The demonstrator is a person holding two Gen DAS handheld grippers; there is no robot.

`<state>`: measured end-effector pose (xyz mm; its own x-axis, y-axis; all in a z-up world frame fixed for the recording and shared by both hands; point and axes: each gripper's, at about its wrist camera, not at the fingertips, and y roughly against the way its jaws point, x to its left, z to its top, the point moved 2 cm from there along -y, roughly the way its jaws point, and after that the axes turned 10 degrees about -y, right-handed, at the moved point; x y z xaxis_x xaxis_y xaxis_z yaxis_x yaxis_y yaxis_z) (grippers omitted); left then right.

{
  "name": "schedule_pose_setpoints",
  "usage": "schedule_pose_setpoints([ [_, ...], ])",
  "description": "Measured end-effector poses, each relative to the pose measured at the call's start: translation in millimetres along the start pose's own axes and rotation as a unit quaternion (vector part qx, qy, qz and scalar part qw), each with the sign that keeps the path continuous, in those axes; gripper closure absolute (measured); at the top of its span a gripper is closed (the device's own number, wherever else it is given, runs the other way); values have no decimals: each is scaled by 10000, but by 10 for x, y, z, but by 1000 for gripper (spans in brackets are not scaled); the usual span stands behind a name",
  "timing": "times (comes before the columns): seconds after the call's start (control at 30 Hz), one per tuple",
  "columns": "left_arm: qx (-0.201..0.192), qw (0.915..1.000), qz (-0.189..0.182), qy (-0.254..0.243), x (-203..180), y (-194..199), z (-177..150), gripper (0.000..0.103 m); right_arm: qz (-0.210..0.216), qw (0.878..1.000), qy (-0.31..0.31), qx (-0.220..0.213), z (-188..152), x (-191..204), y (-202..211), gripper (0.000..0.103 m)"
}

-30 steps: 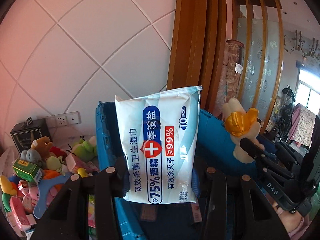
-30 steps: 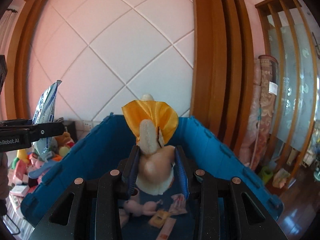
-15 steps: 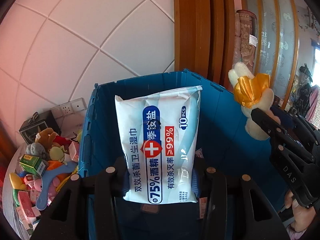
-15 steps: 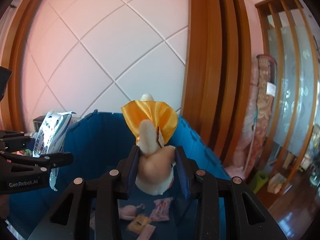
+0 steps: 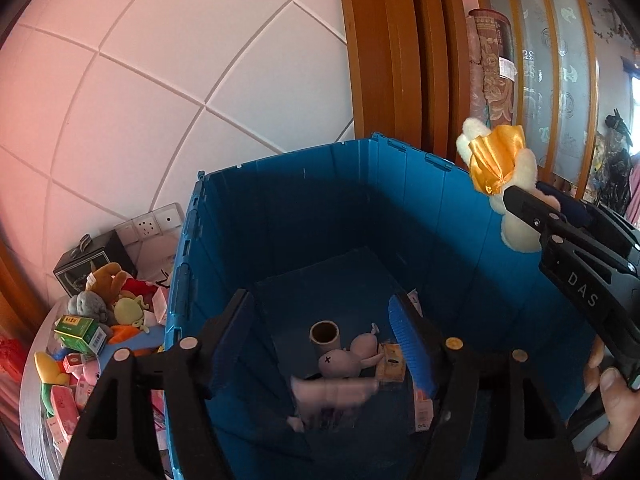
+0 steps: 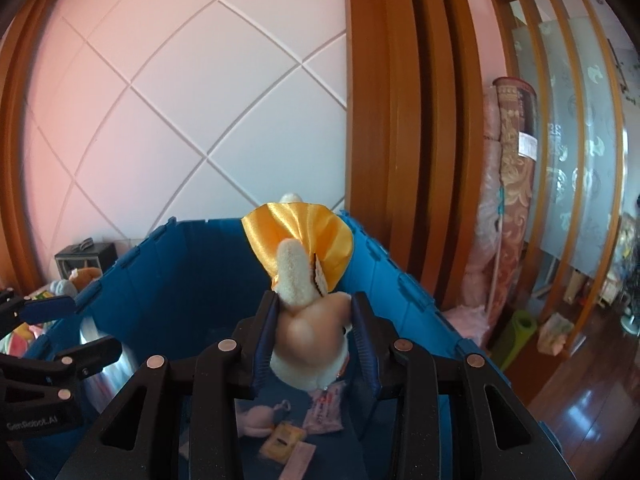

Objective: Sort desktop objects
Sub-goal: 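Carry the wipes packet and plush bunny over the crate and open both tools, then move both tools back from the crate to the pile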

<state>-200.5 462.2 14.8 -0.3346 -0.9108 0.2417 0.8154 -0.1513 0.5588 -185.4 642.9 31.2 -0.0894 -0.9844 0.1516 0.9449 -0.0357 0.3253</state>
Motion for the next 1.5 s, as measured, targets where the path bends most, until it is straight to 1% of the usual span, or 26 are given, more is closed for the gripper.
schedule_pose_setpoints([
  [0.1,4,10000,36,-45,-11,1,4,33,-27,10000,-43,3,13,-22,-4,65],
  [0.17,-21,10000,48,-30,-5,9,3,33,-68,10000,-53,7,21,-23,-3,60],
  [0.2,-49,9999,88,-2,4,17,1,33,-60,10000,-40,-30,18,-16,14,53],
  [0.23,-75,9999,125,18,8,28,-6,33,-60,10000,-34,-65,24,-20,22,44],
  [0.27,-98,9998,165,34,7,38,-7,33,-70,9999,-31,-98,25,-17,37,39],
  [0.33,-107,9998,193,31,9,41,-8,33,-112,9997,-32,-194,25,-11,79,17],
  [0.4,-92,9997,213,12,2,34,-7,33,-110,9996,-12,-266,27,-2,107,6],
  [0.47,-117,9996,238,4,0,39,-5,33,-92,9993,-17,-350,20,0,136,0],
  [0.53,-178,9995,272,-13,-8,56,-2,33,-59,9991,-38,-419,13,-10,157,0],
  [0.67,-362,9984,431,-54,-30,117,2,33,-41,9993,-69,-355,11,-28,134,0],
  [0.73,-567,9972,473,-135,-47,189,-4,33,-59,9994,-75,-323,11,-33,120,0],
  [0.83,-1010,9925,680,-106,-13,371,-48,33,-10,9993,-190,-334,3,-68,130,0],
  [0.9,-1096,9924,553,-41,21,454,-78,31,91,9993,-358,-75,5,-111,62,0],
  [0.97,-1075,9935,373,57,72,518,-96,31,155,9988,-411,197,-10,-119,-3,0],
  [1.0,-1084,9936,285,112,107,555,-105,31,87,9989,-383,274,-34,-89,-17,0],
  [1.07,-1024,9945,112,189,189,627,-128,31,-56,9994,-223,273,-84,-12,8,0],
  [1.17,-899,9951,56,408,330,706,-164,31,79,9997,-32,243,-130,160,109,0],
  [1.27,-1050,9923,14,661,520,854,-231,31,294,9996,-29,37,-107,318,279,0],
  [1.33,-1160,9903,182,742,635,941,-284,31,487,9987,-79,-83,-82,424,392,0],
  [1.43,-1300,9863,628,795,801,1086,-389,31,708,9972,-179,-154,-54,601,476,0],
  [1.5,-1254,9837,913,913,938,1128,-466,31,901,9956,-200,-159,-58,751,509,0],
])
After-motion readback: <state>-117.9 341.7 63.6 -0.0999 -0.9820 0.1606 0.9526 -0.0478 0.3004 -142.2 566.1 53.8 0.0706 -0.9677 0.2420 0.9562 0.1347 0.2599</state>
